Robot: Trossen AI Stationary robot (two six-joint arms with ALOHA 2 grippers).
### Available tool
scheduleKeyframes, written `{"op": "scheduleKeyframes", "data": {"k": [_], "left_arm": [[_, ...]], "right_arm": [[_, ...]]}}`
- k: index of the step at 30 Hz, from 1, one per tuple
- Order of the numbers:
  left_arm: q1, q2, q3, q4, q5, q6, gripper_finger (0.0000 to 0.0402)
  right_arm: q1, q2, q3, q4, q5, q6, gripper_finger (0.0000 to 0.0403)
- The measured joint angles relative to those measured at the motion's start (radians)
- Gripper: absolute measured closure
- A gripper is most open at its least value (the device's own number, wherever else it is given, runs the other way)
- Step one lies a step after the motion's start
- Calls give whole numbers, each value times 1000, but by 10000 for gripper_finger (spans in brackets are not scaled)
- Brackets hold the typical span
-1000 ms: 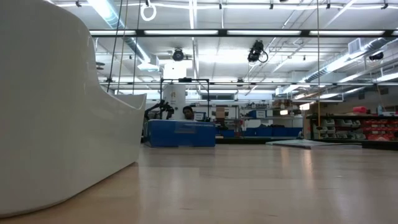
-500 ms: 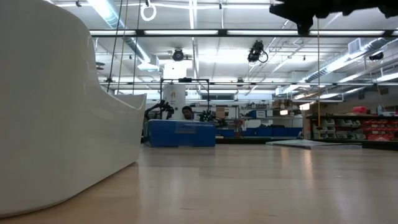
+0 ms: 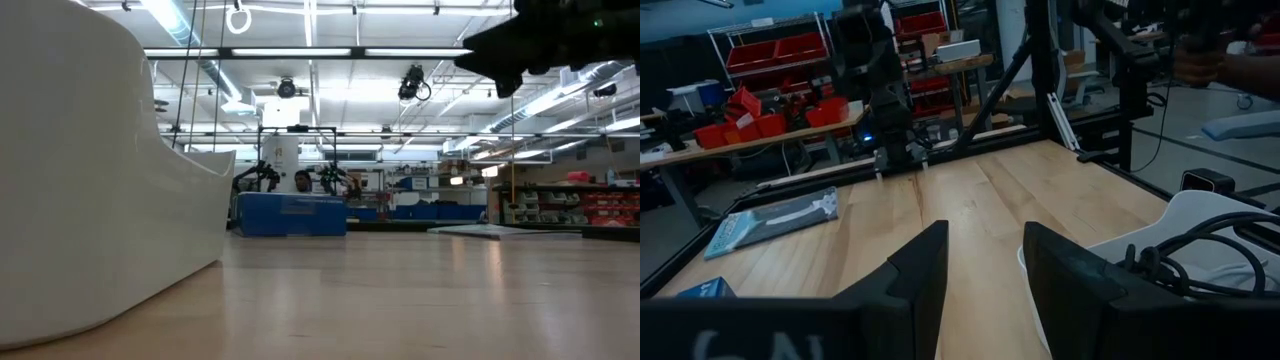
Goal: Pick and place USB-C Cables
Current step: Return to Home Position
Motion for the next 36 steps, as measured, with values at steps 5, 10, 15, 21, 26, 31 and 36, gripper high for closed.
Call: {"op": "scheduleKeyframes", "data": {"k": [5,10,15,21,26,31,36], "left_arm": [[0,0,0,0,0,0,260],[0,0,0,0,0,0,260],[0,0,0,1,0,0,260],[0,0,0,0,0,0,260],[0,0,0,0,0,0,260],[0,0,0,0,0,0,260],[0,0,0,0,0,0,260]], "right_arm": [[-37,-55,-66,0,-22,32,239],[-80,-114,-154,45,-22,39,241],[-129,-152,-255,150,-48,68,241],[-172,-154,-256,138,-100,79,241],[-195,-154,-256,145,-168,43,241],[-244,-162,-256,141,-238,6,241],[-347,-193,-256,110,-417,26,241]]}}
